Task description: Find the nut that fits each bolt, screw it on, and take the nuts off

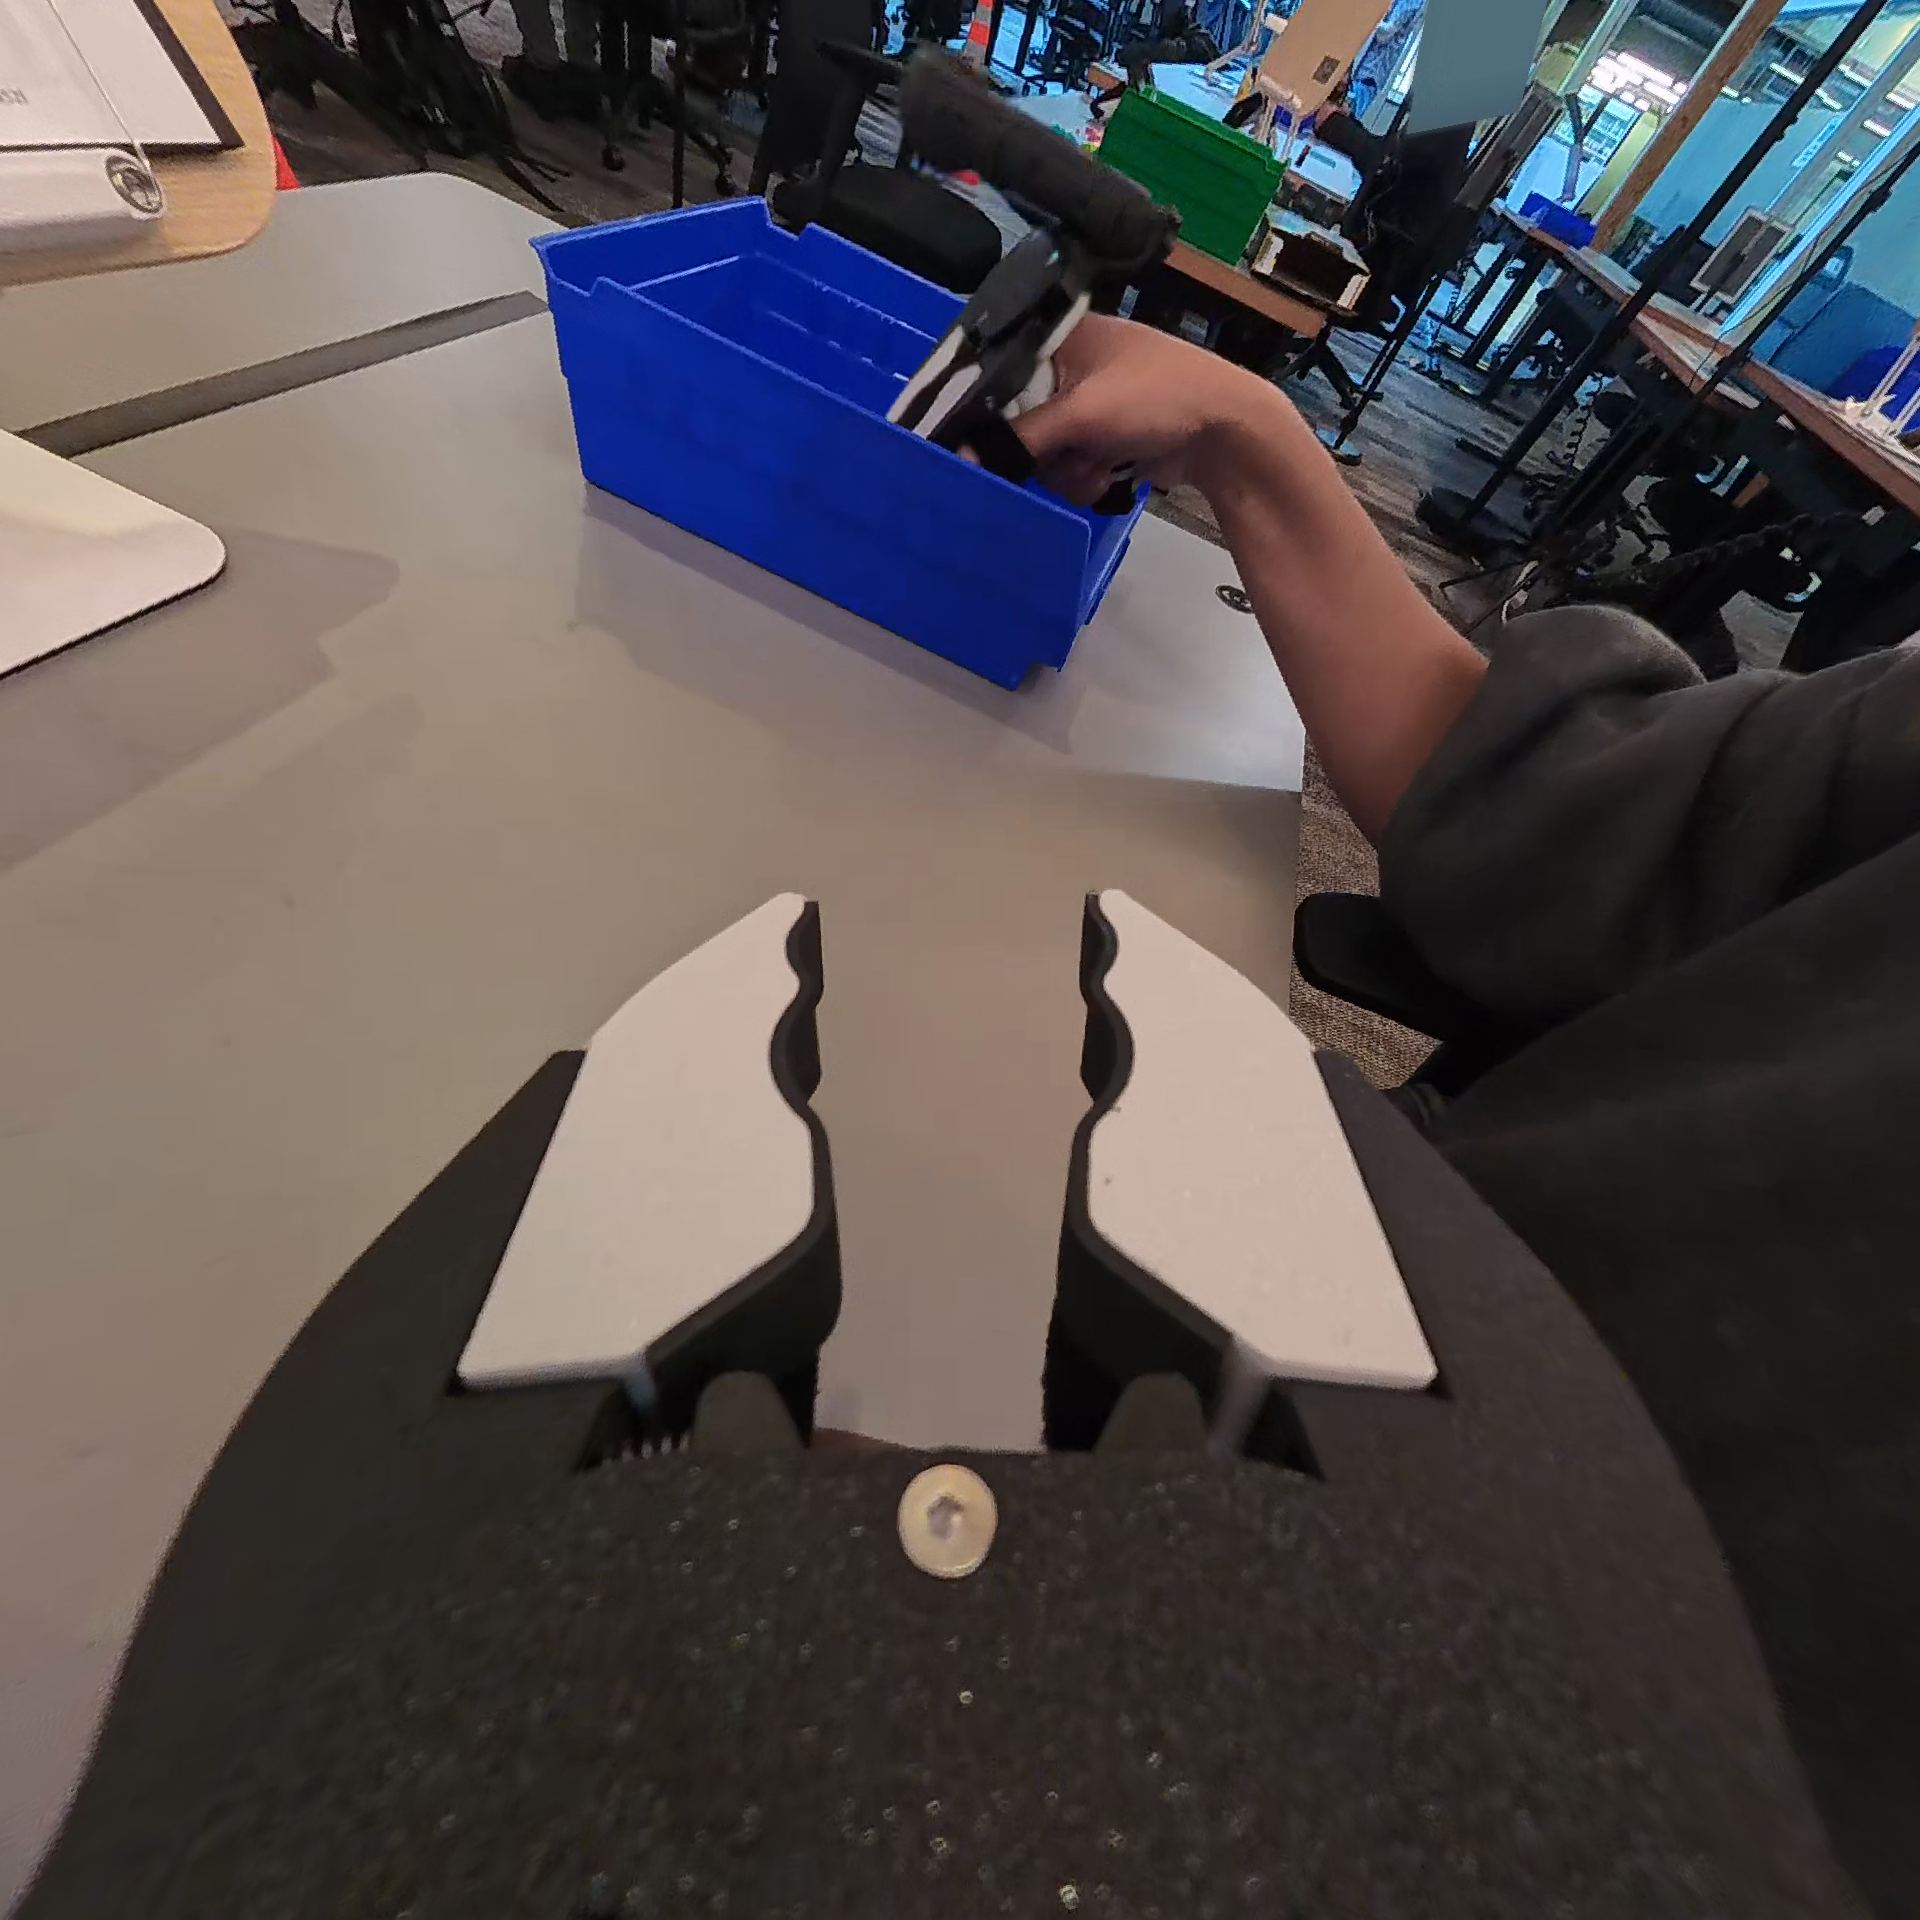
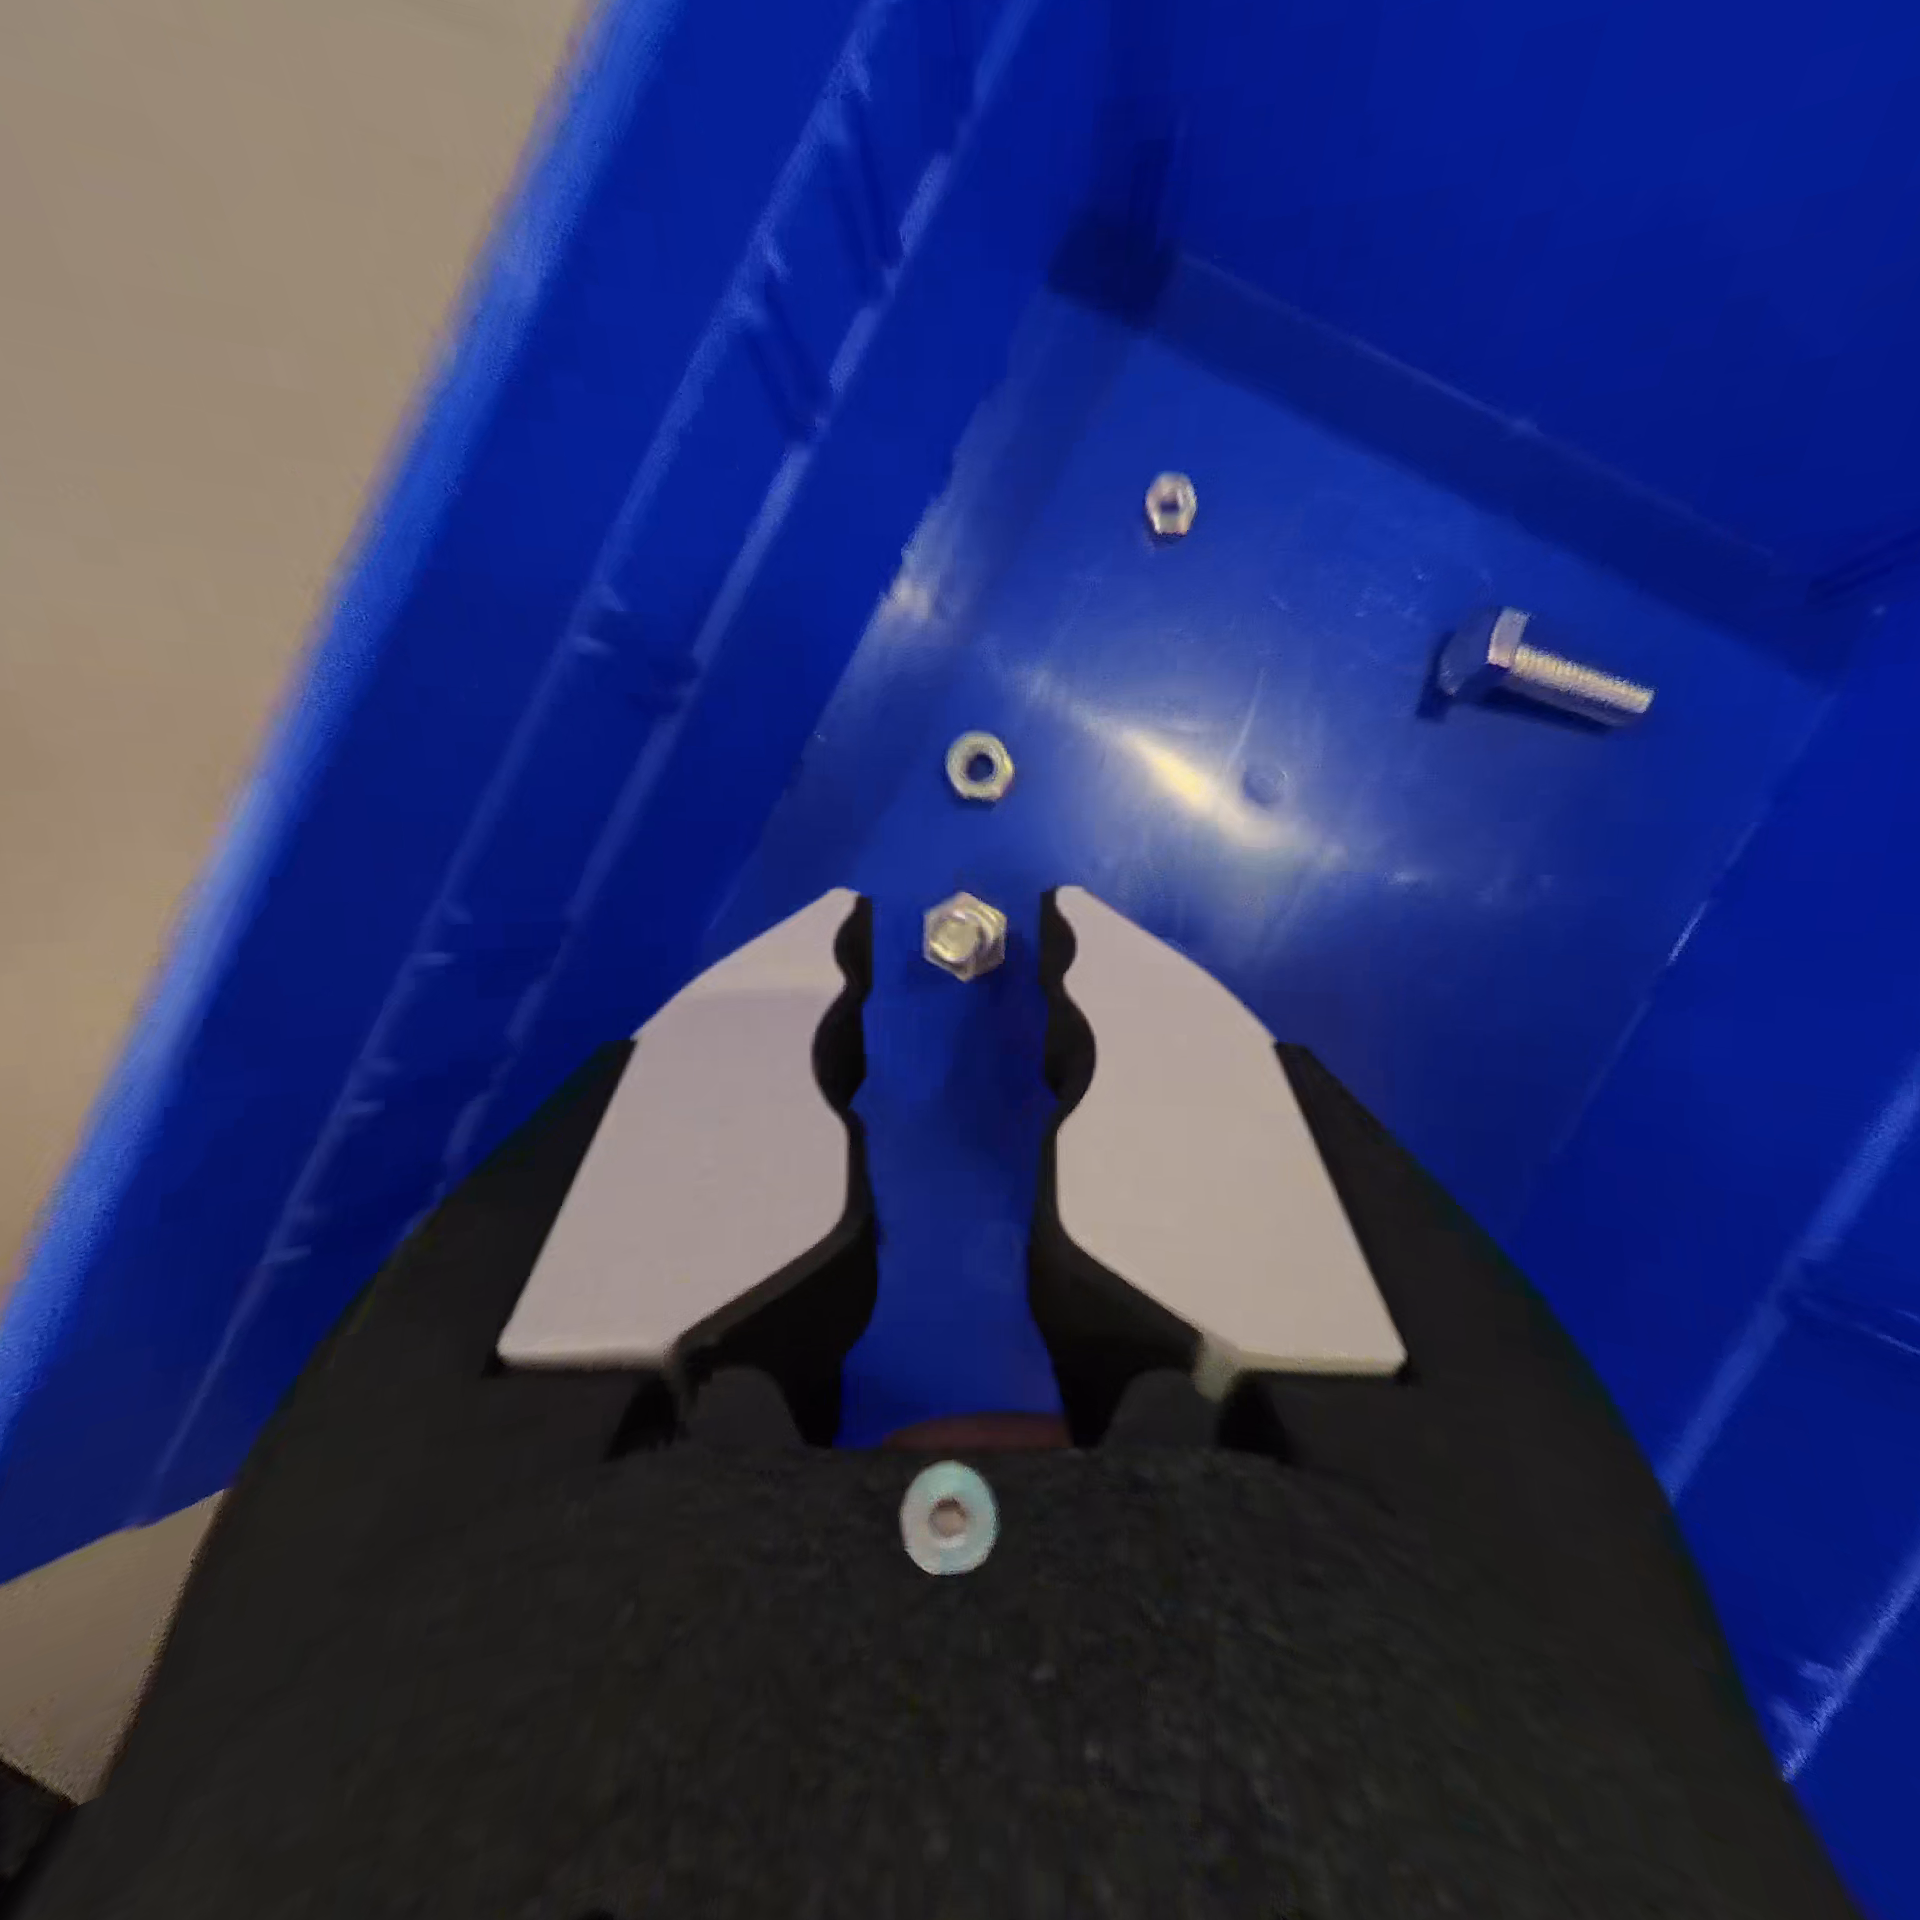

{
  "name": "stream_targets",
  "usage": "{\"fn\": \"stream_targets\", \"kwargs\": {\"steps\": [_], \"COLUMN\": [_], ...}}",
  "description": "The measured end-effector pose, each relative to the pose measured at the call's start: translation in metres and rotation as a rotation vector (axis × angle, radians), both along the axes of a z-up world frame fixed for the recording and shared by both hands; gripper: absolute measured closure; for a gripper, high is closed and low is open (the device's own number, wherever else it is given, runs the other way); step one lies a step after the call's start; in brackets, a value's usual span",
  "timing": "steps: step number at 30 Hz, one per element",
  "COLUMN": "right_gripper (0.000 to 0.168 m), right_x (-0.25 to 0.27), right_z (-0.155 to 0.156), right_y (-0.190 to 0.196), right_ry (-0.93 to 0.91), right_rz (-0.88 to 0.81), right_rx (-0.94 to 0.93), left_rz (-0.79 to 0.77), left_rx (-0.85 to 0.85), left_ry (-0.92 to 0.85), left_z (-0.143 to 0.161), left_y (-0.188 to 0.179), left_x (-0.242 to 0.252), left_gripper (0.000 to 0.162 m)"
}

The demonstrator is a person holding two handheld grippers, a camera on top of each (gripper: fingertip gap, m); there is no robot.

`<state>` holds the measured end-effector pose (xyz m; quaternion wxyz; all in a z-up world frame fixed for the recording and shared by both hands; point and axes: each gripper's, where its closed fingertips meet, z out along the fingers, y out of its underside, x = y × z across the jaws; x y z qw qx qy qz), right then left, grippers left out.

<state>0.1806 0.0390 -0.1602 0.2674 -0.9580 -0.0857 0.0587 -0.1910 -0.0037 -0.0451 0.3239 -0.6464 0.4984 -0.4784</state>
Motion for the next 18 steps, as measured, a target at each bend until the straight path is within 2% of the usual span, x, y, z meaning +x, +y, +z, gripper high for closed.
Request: {"fn": "stream_targets", "kwargs": {"steps": [1,3,6,9,11,13,16,18], "right_gripper": [0.136,0.131,0.131,0.135,0.137,0.136,0.134,0.134], "right_x": [-0.002,0.006,-0.004,-0.062,-0.114,-0.164,-0.234,-0.267], "right_z": [0.012,0.048,0.136,0.214,0.235,0.229,0.176,0.138], "right_y": [0.002,0.001,-0.011,-0.034,-0.041,-0.038,-0.024,-0.020], "right_ry": [0.038,0.027,0.013,0.164,0.287,0.389,0.580,0.624], "right_rz": [-0.011,-0.064,-0.069,0.059,0.182,0.272,0.276,0.260], "right_rx": [0.061,0.184,0.477,0.755,0.838,0.884,0.875,0.850], "left_rz": [0.000,-0.001,0.016,0.077,0.122,0.187,0.314,0.375], "left_rx": [0.001,-0.001,-0.001,0.002,-0.011,-0.020,-0.029,-0.040], "left_ry": [0.002,0.000,0.001,0.017,0.026,0.043,0.089,0.123], "left_z": [0.000,0.000,-0.001,-0.002,-0.004,-0.008,-0.020,-0.029], "left_y": [0.000,0.000,0.004,0.015,0.021,0.031,0.047,0.052], "left_x": [0.000,0.000,-0.001,-0.002,-0.003,-0.003,-0.005,-0.006], "left_gripper": [0.115,0.115,0.115,0.115,0.115,0.115,0.116,0.117]}}
